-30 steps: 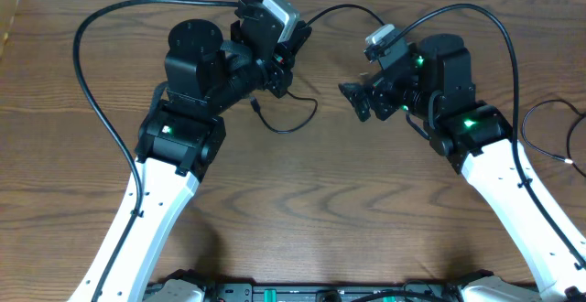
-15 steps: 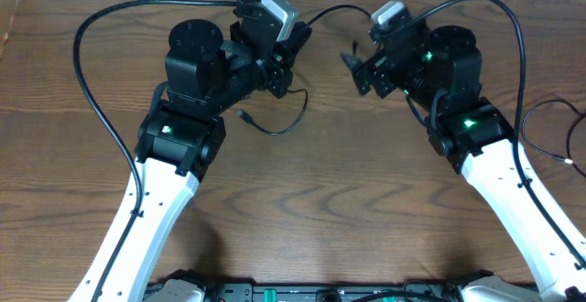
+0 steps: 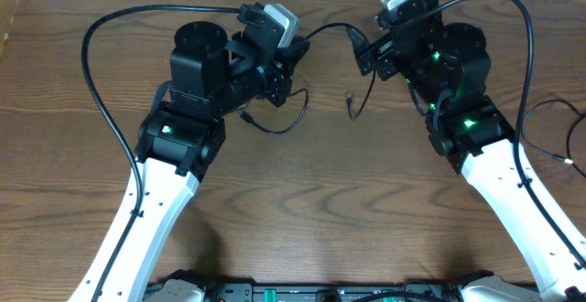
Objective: Untangle cables
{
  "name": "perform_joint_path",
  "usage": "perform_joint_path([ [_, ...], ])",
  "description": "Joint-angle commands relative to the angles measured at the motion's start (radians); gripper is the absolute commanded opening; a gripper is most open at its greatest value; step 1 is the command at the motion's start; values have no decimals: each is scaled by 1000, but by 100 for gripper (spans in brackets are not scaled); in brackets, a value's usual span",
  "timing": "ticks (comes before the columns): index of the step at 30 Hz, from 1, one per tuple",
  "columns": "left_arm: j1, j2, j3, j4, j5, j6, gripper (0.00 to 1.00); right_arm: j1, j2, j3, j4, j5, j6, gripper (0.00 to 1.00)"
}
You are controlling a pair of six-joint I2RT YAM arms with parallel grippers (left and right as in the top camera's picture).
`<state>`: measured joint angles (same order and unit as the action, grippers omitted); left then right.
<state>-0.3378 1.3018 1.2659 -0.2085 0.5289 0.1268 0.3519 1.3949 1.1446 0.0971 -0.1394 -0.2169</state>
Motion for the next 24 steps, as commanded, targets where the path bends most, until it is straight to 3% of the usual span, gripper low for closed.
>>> perform_joint_path([
  [1,0,4,10,-12,10,-13,7,5,21,5,5,-34,-9,95],
  [5,0,4,10,-27,11,-13,7,6,53,5,5,-62,-9,85],
  [14,-2,4,10,-41,74,-13,8,50,112,5,35,-88,-9,81],
  [16,-2,4,10,-48,74,-13,8,65,113,5,50,-89,-9,76],
  [18,-2,4,10,-58,74,-13,8,80,113,5,64,-89,-9,63],
  [19,-2,4,10,-62,74,-13,7,85,113,5,69,-89,-9,45],
  [20,-2,4,10,-68,73,-13,8,89,113,5,72,-87,-9,6],
  [21,-2,4,10,-73,74,-13,7,90,113,5,72,-88,-9,1],
  [24,-2,4,10,-82,73,-13,8,89,113,5,68,-70,-8,1],
])
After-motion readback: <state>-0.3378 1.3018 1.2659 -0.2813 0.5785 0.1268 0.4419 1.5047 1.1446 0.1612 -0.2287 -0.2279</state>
